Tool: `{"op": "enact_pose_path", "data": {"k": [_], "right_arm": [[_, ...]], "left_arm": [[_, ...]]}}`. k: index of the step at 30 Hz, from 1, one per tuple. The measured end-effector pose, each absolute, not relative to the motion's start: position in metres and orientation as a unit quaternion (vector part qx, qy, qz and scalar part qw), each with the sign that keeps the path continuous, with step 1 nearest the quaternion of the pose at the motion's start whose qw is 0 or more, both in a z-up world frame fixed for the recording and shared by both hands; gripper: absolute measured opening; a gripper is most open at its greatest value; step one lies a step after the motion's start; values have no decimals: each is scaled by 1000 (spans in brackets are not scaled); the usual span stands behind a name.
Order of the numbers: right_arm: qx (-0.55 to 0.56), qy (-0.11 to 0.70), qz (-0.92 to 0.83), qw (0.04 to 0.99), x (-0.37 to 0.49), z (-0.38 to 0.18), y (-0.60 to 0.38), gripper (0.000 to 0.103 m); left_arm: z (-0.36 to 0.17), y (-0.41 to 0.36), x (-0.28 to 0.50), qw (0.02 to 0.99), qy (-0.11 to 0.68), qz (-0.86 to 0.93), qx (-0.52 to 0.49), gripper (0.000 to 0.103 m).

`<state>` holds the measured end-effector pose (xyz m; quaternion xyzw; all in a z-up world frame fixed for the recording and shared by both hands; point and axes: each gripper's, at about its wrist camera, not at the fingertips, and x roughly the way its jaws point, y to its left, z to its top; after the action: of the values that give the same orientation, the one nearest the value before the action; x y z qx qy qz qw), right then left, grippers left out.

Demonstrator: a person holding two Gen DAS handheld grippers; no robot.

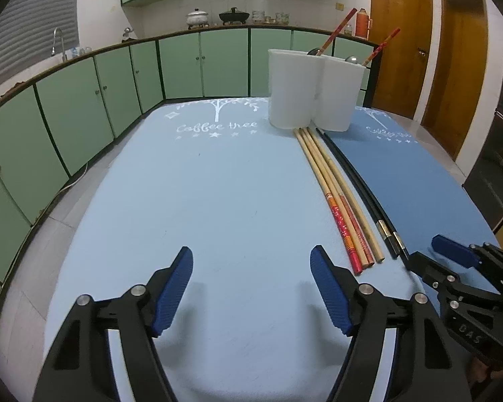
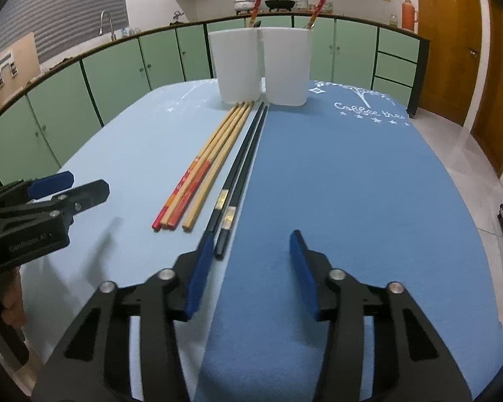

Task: Organize utensils
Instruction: 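Grasp a black chopstick with the right gripper and pull it from the pile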

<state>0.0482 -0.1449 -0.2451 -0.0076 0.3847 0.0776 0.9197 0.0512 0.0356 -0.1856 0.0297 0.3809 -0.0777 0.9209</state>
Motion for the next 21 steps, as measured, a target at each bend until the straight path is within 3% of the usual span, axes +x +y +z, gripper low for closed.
{"op": "enact_pose_path", "data": {"k": [9,11,13,14,21], "right_arm": [[-26,393,76,916,53,-249,-135,33],[-26,394,76,915,54,-249,-136,27],[-21,395,77,915,54,-248,-138,10],[-19,397,77,914,55,-248,-140,7],[1,398,63,915,54,-246,-159,6]], "left_arm": [[-189,32,51,918,387,-84,26,71],[-190,31,51,918,387,-86,25,71],[-190,29,51,917,387,-90,25,71],[-189,27,51,917,388,-93,25,71],[-193,11,52,910,398,-116,25,71]]}}
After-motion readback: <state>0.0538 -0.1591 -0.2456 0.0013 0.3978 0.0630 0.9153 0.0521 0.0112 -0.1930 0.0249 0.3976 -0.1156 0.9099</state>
